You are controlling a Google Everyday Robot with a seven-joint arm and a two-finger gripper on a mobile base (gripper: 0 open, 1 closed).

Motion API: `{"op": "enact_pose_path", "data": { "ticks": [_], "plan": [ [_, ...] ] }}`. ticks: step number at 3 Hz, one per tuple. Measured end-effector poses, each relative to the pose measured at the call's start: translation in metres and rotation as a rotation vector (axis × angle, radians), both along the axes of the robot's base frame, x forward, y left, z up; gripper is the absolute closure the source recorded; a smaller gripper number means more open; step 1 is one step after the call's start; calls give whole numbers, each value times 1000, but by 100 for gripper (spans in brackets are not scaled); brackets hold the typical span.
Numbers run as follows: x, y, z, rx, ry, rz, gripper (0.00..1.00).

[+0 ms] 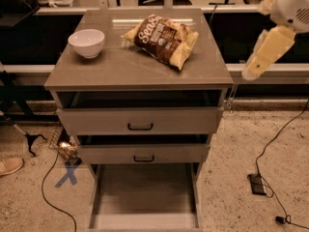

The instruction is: Place brown chip bag into bottom drawer

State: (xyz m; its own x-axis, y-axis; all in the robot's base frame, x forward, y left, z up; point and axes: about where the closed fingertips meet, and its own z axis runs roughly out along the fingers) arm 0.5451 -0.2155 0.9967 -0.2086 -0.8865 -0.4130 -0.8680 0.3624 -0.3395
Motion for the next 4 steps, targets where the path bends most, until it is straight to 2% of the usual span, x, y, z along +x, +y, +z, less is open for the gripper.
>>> {"op": "enact_pose_path", "data": {
  "ticks": [1, 2, 3, 4],
  "plan": [
    [75, 11, -1, 78, -23, -67, 0],
    [142, 40, -22, 177, 12, -178, 0],
    [154, 46, -27, 202, 27, -210, 0],
    [166, 61, -39, 233, 38, -213, 0]
  ]
}}
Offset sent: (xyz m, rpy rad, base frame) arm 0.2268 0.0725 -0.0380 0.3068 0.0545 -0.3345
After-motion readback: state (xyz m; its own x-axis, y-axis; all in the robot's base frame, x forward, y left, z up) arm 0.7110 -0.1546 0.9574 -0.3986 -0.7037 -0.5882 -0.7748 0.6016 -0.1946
